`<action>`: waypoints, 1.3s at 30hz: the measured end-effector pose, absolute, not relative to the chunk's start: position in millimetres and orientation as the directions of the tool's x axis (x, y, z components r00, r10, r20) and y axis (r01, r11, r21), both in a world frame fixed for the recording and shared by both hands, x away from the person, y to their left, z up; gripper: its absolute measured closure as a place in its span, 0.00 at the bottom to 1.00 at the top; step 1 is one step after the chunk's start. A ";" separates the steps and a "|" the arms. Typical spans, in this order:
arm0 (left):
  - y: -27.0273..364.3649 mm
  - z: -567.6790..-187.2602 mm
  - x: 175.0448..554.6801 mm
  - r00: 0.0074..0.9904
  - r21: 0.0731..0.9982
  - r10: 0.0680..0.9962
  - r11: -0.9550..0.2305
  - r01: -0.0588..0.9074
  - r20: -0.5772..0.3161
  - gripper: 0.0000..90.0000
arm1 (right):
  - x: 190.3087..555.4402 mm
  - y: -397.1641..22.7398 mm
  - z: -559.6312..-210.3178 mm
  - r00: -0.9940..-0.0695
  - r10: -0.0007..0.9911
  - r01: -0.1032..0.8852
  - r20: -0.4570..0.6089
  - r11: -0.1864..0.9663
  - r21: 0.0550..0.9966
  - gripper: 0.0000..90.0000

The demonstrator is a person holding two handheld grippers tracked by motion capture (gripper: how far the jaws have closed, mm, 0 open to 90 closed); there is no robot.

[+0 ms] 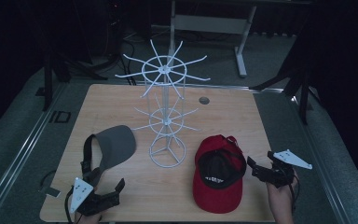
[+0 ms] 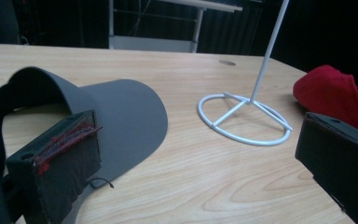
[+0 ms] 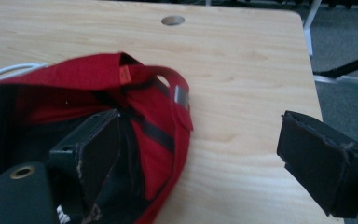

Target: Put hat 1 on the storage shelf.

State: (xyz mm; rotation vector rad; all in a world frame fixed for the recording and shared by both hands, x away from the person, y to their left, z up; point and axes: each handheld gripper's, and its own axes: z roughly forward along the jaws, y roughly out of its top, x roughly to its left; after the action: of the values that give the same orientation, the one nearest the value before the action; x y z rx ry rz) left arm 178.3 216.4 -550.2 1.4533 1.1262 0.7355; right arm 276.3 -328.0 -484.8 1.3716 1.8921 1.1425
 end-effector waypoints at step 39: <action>208.7 -549.6 177.7 0.368 0.959 0.920 0.028 0.283 -0.135 0.01 | 325.1 -265.9 -549.1 -0.452 0.887 0.601 -0.094 0.380 0.703 0.51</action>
State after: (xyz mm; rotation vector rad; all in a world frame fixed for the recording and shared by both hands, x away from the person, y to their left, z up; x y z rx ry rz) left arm 177.7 208.7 -549.6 1.5015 1.1359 0.7092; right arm 325.1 -265.9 -549.1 1.2806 2.1837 0.8306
